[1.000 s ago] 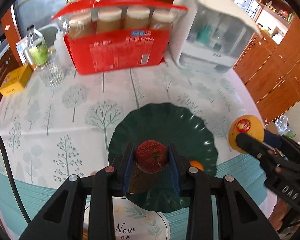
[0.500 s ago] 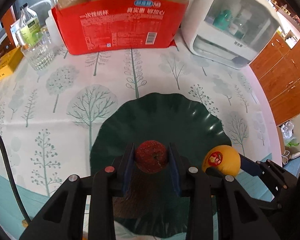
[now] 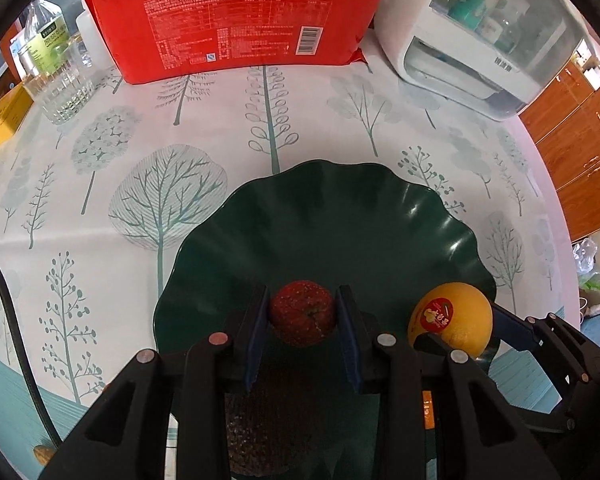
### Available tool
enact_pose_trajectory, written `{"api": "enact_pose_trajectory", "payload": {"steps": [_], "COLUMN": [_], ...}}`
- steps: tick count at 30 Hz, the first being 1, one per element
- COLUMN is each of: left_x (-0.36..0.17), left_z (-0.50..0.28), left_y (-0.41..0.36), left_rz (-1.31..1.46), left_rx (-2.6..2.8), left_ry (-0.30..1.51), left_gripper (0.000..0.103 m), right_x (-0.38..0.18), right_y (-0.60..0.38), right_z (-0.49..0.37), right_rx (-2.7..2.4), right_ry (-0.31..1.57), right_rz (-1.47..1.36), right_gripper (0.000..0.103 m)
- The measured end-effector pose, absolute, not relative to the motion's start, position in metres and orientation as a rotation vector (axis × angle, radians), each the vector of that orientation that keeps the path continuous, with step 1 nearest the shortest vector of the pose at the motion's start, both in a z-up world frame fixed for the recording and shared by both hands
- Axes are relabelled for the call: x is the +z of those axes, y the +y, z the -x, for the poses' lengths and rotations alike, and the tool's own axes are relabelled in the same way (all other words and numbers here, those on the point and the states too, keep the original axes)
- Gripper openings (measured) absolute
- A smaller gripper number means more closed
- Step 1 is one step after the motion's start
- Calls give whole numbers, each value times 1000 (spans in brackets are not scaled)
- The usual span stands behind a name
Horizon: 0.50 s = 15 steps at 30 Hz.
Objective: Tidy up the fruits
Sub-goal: 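Open both grippers to release the lychee and grapefruit on the green plate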
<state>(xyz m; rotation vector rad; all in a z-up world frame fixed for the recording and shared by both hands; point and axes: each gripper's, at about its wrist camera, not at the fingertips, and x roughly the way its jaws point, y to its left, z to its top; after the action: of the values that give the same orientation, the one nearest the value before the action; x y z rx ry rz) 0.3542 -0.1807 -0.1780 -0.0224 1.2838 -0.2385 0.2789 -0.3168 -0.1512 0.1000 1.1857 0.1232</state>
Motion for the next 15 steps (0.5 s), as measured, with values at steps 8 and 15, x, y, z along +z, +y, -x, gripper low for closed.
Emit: {"api": "enact_pose_trajectory", "payload": {"steps": [8,15], "left_x": [-168,-148], "left_z": [-351,-342], "left_y": [-182,-178], "left_rz": [-15,-53], "left_rx": [-225,-219], "left_ry": [1226,1174], "left_gripper": [73,80], "right_x": [-138,-134], "right_y": [-308,-302], "right_z": [-275,-268], "right_rx": [128,122], "right_ry": [1097,1080], "right_rz": [-35,-2], "right_gripper": [59,63]}}
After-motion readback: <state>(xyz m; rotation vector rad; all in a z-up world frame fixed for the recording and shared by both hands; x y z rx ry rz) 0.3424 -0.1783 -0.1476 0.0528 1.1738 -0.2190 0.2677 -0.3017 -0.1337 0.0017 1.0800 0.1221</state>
